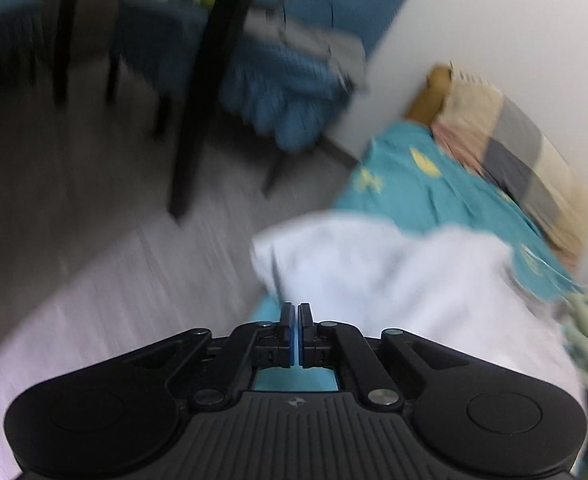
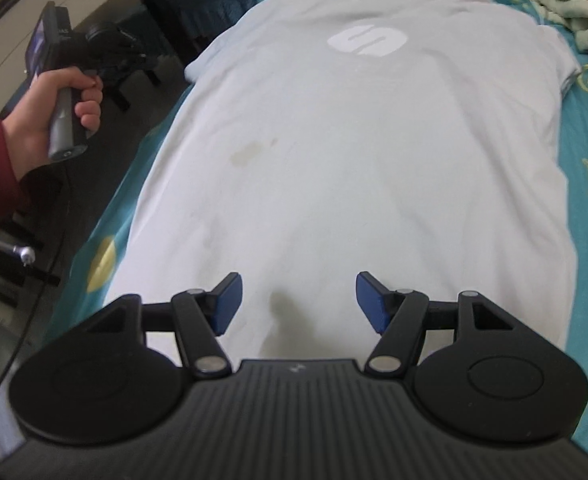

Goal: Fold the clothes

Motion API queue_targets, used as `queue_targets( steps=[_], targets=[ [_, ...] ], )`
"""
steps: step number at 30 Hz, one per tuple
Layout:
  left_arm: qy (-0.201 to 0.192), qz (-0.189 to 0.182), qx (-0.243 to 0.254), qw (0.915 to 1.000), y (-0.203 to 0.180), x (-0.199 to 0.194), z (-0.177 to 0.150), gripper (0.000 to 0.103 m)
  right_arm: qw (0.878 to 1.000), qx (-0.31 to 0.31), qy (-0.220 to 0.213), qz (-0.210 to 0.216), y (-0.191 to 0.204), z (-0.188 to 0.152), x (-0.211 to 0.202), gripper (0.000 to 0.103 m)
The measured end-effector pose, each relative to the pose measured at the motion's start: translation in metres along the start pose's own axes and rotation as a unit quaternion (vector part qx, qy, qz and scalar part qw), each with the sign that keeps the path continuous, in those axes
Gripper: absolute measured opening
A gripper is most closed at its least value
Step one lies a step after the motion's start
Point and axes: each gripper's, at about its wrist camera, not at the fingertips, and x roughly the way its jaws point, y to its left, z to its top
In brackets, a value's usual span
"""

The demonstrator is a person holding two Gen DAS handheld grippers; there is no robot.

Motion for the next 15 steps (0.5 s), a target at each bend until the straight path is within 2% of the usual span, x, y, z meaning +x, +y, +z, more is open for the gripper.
queue_targets(
  steps=[2,3,5,7,9,12,15],
  targets=[
    [0.039,-0.029,-0.006,0.9988,0.006,-0.014,-0.019,0.012,1.000,-0.008,-0.004,0.013,0.006,-0.004,-0.001,0.065],
    [0.063,-0.042,0.000,0.9971,0.006,-0.023,-0.031,0.020,1.000,-0.010,-0.006,0.025,0.009,-0.006,-0.001,0.065],
    [0.104,-0.058,0.018,0.9928,0.005,-0.045,-0.058,0.028,0.998,-0.020,-0.007,0.053,0.016,-0.009,-0.002,0.065],
    [0.145,-0.058,0.041,0.9869,0.001,-0.068,-0.086,0.045,0.997,-0.043,-0.014,0.067,0.028,-0.014,-0.005,0.065],
    [0.179,-0.050,0.055,0.9810,-0.003,-0.088,-0.111,0.049,0.994,-0.079,-0.018,0.072,0.042,-0.021,-0.007,0.066],
    [0.192,-0.045,0.046,0.9792,-0.003,-0.117,-0.131,0.049,0.984,-0.148,-0.003,0.096,0.065,-0.036,-0.004,0.066],
    [0.163,-0.053,0.033,0.9846,0.001,-0.154,-0.134,0.051,0.968,-0.224,0.015,0.114,0.095,-0.053,0.005,0.066]
  ],
)
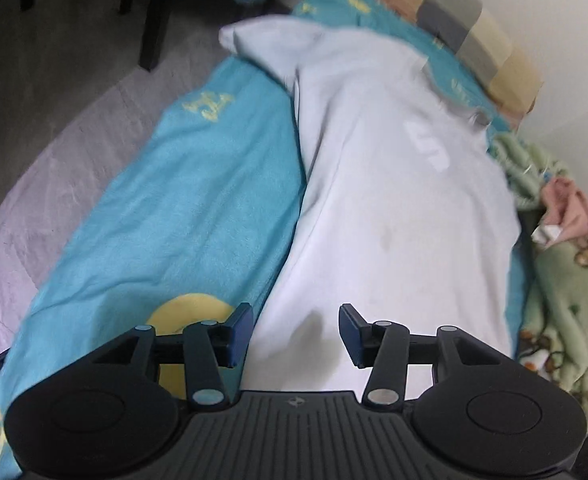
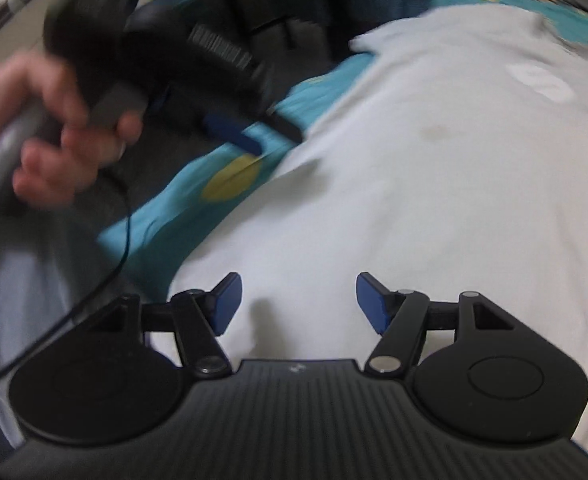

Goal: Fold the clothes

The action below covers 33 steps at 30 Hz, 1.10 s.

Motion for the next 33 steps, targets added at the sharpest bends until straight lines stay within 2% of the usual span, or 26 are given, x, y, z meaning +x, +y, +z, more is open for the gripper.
queue_targets(
  steps=[4,9,12,15,18,19,20,22,24,28,30,33],
  targets=[
    [-0.047,-0.011,-0.026,0.9985,0.002,-0.050,-0.013,0.057,0.998,-0.053,0.029,0.035,0.030,0.004,0.018,0.066],
    [-0.084,-0.012,-0.060,0.9946,0.014,-0.106,-0.029,0.060,0.997,-0.043,0.041,0.048,0.030,0.014,0.029,0.066],
    [-0.096,-0.007,-0.079,0.9922,0.025,-0.121,-0.032,0.060,0.996,-0.029,0.029,0.078,0.030,0.016,0.020,0.064],
    [-0.095,-0.001,-0.094,0.9910,0.034,-0.124,-0.036,0.060,0.995,-0.058,0.045,0.065,0.042,0.011,0.024,0.060],
    [-0.092,0.010,-0.108,0.9899,0.041,-0.117,-0.039,0.060,0.997,-0.054,0.052,0.036,0.043,0.003,0.033,0.049],
    [-0.092,0.014,-0.113,0.9892,0.042,-0.117,-0.040,0.060,0.997,-0.053,0.048,0.026,0.043,0.002,0.033,0.036],
    [-0.092,0.015,-0.118,0.9887,0.044,-0.115,-0.041,0.060,0.997,-0.054,0.046,0.018,0.043,0.001,0.033,0.018],
    [-0.092,0.017,-0.126,0.9877,0.041,-0.110,-0.042,0.060,0.998,-0.049,0.047,0.014,0.041,0.000,0.030,0.009],
    [-0.091,0.018,-0.130,0.9871,0.038,-0.107,-0.045,0.060,0.999,-0.031,0.039,0.011,0.036,0.000,0.020,0.007],
    [-0.082,0.011,-0.123,0.9890,0.025,-0.096,-0.054,0.060,0.998,0.064,-0.007,0.014,0.003,0.002,-0.020,0.006],
    [-0.072,0.008,-0.117,0.9905,0.016,-0.087,-0.058,0.060,0.992,0.119,-0.032,0.015,-0.019,-0.003,-0.047,0.006],
    [-0.055,0.008,-0.104,0.9930,0.001,-0.070,-0.063,0.060,0.977,0.205,-0.059,0.025,-0.052,-0.018,-0.079,0.006]
  ],
)
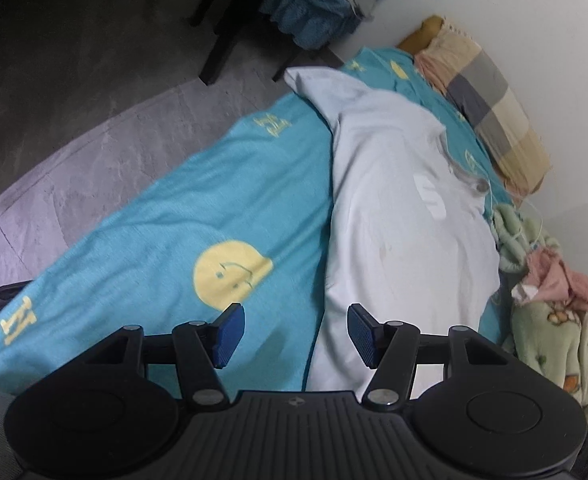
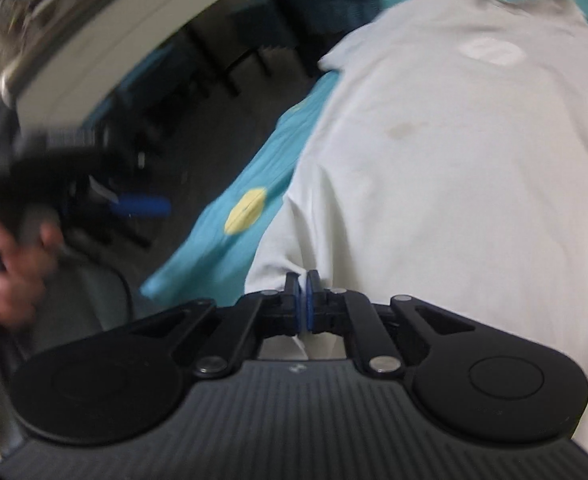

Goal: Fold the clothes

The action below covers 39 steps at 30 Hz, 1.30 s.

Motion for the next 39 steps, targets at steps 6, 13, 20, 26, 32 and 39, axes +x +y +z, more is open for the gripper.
queue_targets(
  steps=[6,13,20,26,32,39],
  targets=[
    [0.056,0.005,0.096,0.9938,-0.043,0.042,-0.039,0.058,0.991,0.134,-0.030,0.002,-0.051,-0.011,-0.023,0.006],
    [0.065,-0.008,0.331,0.9412,-0.108,0.055,-0.106,0.067,0.984,0.164,-0.050,0.039,-0.058,-0.014,-0.030,0.006],
    [-0.004,0.033,0.476,0.8788,-0.132,0.049,-0.156,0.075,0.979,0.183,-0.057,0.067,-0.059,-0.011,-0.035,0.007],
    [-0.101,0.096,0.498,0.8556,-0.136,0.042,-0.167,0.062,0.978,0.187,-0.065,0.068,-0.060,-0.009,-0.036,0.009],
    [-0.131,0.088,0.436,0.8860,-0.117,0.022,-0.142,0.006,0.983,0.155,-0.056,0.083,-0.051,-0.005,-0.035,0.009],
    [-0.194,0.068,0.348,0.9145,-0.094,-0.028,-0.096,0.001,0.994,0.067,-0.038,0.079,-0.022,-0.004,-0.033,0.010]
  ],
)
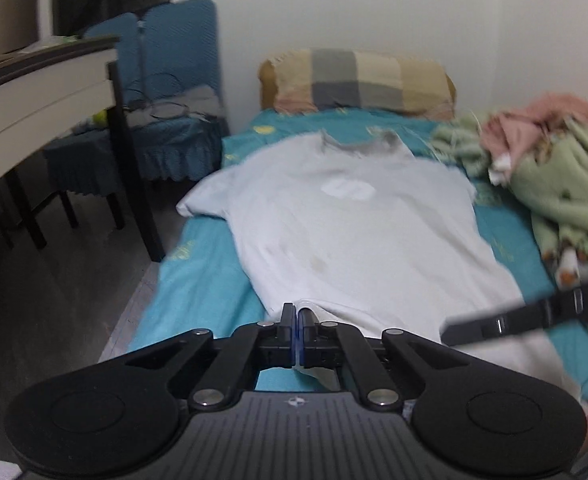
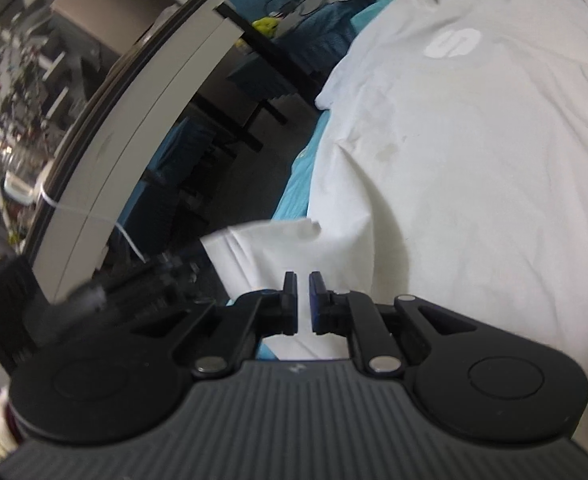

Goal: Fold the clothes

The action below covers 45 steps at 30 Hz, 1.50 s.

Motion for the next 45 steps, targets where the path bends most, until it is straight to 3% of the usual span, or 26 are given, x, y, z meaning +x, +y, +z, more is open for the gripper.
queue_targets(
  steps=[5,7,10,14,16,18,20,24,28,31,33,36,40,43,45],
  targets=[
    [-0.030,0.031,-0.029,0.9986,0.051,-0.017,0.037,0.001,0.998,-0.038,0.027,-0.041,0.008,-0.007,0.015,0.010],
    [-0.026,0.041,-0.015,0.9987,0.067,-0.022,0.048,0.001,0.996,-0.053,0.039,-0.065,0.011,-0.011,0.022,0.010],
    [0.044,0.043,0.041,0.9973,0.076,-0.015,0.051,0.001,0.989,-0.080,0.072,-0.105,0.010,-0.021,0.036,0.010],
    [0.156,0.030,0.086,0.9836,0.082,0.000,0.034,0.001,0.971,-0.107,0.134,-0.166,0.006,-0.035,0.062,0.011],
    [0.193,0.016,0.091,0.9769,0.084,0.006,0.025,0.001,0.970,-0.103,0.145,-0.167,0.004,-0.037,0.064,0.011],
    [0.223,-0.004,0.091,0.9705,0.086,0.009,0.017,0.002,0.975,-0.089,0.123,-0.160,0.002,-0.032,0.055,0.011],
    [0.227,-0.039,0.076,0.9700,0.088,0.004,0.015,0.004,0.983,-0.058,0.087,-0.152,-0.003,-0.023,0.037,0.011],
    [0.203,-0.108,0.028,0.9728,0.105,-0.014,0.030,0.033,0.988,0.030,0.005,-0.152,-0.023,0.002,0.001,0.011],
    [0.169,-0.163,-0.051,0.9708,0.127,-0.011,0.056,0.062,0.979,0.096,-0.045,-0.175,-0.043,0.014,-0.014,0.011],
    [0.137,-0.164,-0.121,0.9693,0.147,0.038,0.086,0.078,0.973,0.126,-0.052,-0.186,-0.058,0.016,-0.005,0.011],
    [0.125,-0.151,-0.171,0.9658,0.166,0.093,0.103,0.082,0.971,0.138,-0.049,-0.188,-0.062,0.018,0.008,0.011],
    [0.130,-0.119,-0.244,0.9537,0.184,0.191,0.119,0.082,0.970,0.127,-0.047,-0.200,-0.068,0.027,0.023,0.011],
    [0.129,-0.065,-0.300,0.9430,0.182,0.316,0.123,0.082,0.970,0.094,-0.061,-0.215,-0.067,0.042,0.034,0.046],
    [0.135,-0.032,-0.328,0.9344,0.172,0.396,0.119,0.080,0.970,0.060,-0.076,-0.223,-0.064,0.054,0.041,0.051],
    [0.117,-0.013,-0.331,0.9362,0.166,0.428,0.120,0.082,0.968,0.034,-0.083,-0.234,-0.064,0.061,0.046,0.051]
  ],
)
